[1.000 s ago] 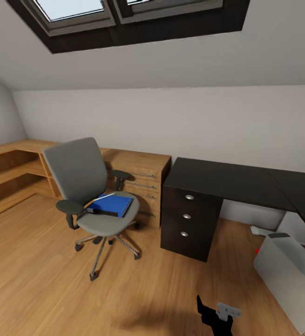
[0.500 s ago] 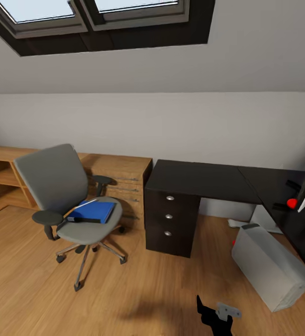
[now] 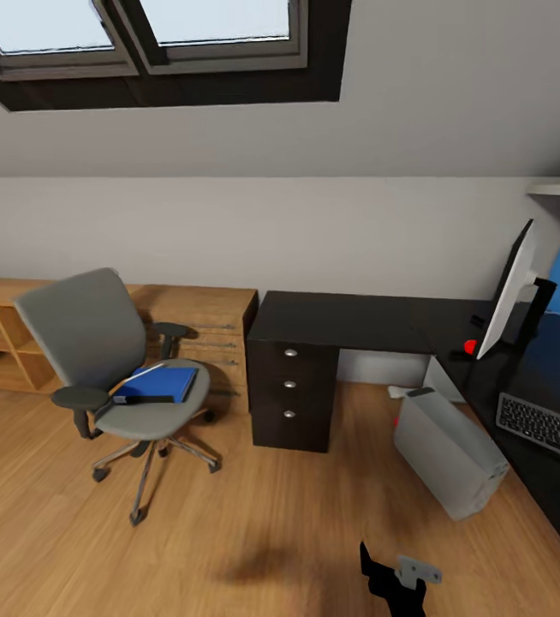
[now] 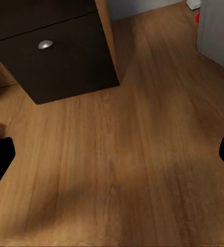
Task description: In the bedroom, organize the workspace by keeping the computer under the desk, ensuring the monitor is on the desk, placing the keyboard on the desk next to the monitor, placing the mouse on the desk next to the keyboard, moving the folder from the swivel chair onto the desk next to the mouse, stacking the notebook on top of the folder with the pen on top of the notebook, and positioning the swivel chair next to the desk.
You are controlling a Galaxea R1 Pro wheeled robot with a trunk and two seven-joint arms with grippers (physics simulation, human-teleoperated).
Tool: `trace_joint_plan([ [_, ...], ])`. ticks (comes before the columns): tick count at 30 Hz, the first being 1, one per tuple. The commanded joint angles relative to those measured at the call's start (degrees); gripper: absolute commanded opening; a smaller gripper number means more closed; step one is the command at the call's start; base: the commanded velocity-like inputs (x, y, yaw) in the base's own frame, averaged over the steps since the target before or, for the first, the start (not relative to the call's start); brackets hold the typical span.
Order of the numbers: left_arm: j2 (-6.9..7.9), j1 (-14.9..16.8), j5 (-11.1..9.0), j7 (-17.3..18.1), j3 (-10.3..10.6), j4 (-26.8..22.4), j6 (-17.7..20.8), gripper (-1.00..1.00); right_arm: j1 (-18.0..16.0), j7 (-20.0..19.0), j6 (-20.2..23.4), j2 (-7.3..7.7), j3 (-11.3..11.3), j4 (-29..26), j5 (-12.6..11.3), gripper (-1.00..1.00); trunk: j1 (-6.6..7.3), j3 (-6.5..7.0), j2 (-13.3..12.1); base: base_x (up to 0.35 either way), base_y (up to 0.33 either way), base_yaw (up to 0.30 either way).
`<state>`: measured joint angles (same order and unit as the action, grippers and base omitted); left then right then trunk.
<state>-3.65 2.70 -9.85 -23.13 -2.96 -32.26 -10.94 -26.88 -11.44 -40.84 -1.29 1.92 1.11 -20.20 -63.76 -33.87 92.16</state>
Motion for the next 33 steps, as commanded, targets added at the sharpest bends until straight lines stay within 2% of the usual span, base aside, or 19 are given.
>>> trace_joint_plan([
  [1, -0.03, 0.03, -0.61, 0.11, -0.05, 0.01, -0.38, 1.0, -0.08, -0.55, -0.18, -0.01, 0.19, 0.12, -0.52, 1.0, 0.27, 0.13, -0.38, -0.327, 0.094, -0.032],
  [8, -0.03, 0.03, -0.59, 0.09, -0.03, 0.01, -0.44, 1.0, -0.09, -0.44, -0.27, -0.02, 0.19, 0.12, -0.62, 1.0, 1.8, 1.42, -3.19, -0.329, 0.098, -0.011],
  [17, 0.1, 0.03, -0.61, 0.02, -0.11, 0.01, -0.57, 1.0, -0.05, -0.43, -0.44, -0.34, 0.19, 0.12, -0.63, 1.0, 3.78, 3.71, -6.8, -0.329, 0.121, -0.001],
  [27, 0.03, 0.03, -0.22, -0.05, 0.22, 0.02, -0.64, 1.0, -0.07, -0.44, -0.33, -0.25, 0.28, 0.12, -0.56, 1.0, 3.78, 4.04, -6.8, -0.107, 0.041, 0.0],
  [33, 0.04, 0.03, 0.34, -0.05, 1.52, 0.08, -0.68, 1.0, -0.04, -0.43, -0.24, -0.15, 0.34, 0.06, -0.56, 1.0, 3.78, 4.05, -6.8, -0.062, -0.03, 0.0],
])
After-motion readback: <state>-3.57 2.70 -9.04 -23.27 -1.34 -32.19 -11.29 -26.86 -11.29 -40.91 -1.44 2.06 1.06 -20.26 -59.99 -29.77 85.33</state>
